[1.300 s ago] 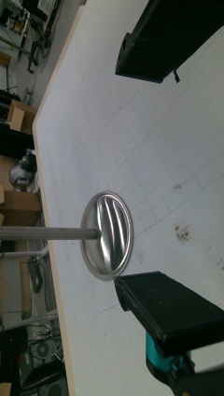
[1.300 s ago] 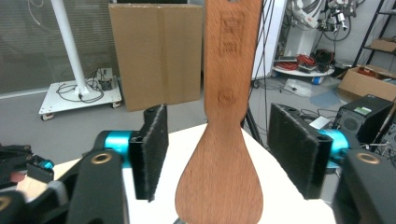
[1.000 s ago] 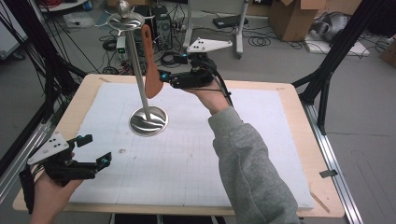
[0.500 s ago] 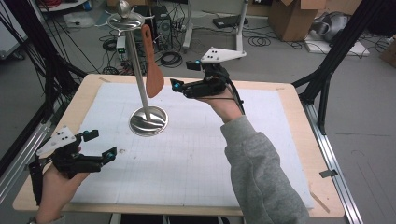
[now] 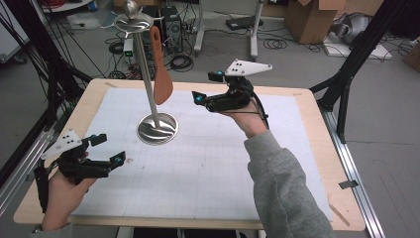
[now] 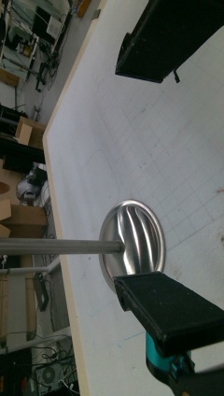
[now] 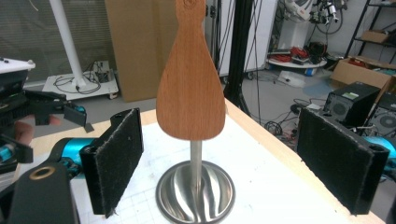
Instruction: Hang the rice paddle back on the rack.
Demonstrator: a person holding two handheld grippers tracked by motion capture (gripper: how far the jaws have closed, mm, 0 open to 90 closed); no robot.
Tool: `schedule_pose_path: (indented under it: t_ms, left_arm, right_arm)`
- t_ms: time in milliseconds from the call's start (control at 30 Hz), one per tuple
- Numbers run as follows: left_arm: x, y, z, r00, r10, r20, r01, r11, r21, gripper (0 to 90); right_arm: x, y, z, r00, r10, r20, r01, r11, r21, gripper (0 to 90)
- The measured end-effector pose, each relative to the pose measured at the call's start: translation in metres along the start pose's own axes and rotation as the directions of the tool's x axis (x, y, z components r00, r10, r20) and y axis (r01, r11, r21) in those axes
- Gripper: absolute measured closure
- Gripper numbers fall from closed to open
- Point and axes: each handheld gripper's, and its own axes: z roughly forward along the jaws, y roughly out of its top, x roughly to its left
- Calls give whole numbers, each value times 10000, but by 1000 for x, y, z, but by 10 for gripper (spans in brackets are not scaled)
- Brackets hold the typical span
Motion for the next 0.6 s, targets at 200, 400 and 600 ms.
schedule_pose_path:
  t_ms: [200, 400, 600]
  left_arm:
    - [1, 2, 6, 10000, 0, 87, 1, 10000, -31, 24]
    - [4, 3, 13, 9999, -84, 150, 84, 10000, -5, 24]
    - [5, 3, 14, 9999, -89, 137, 89, 10000, -26, 24]
  right_arm:
    - [-4, -13, -13, 9999, -18, 161, 16, 9999, 109, 141]
    - [-8, -29, -21, 9996, -158, 240, 143, 9981, 605, 141]
    - [-12, -46, -28, 9995, 3, 316, -25, 9974, 718, 141]
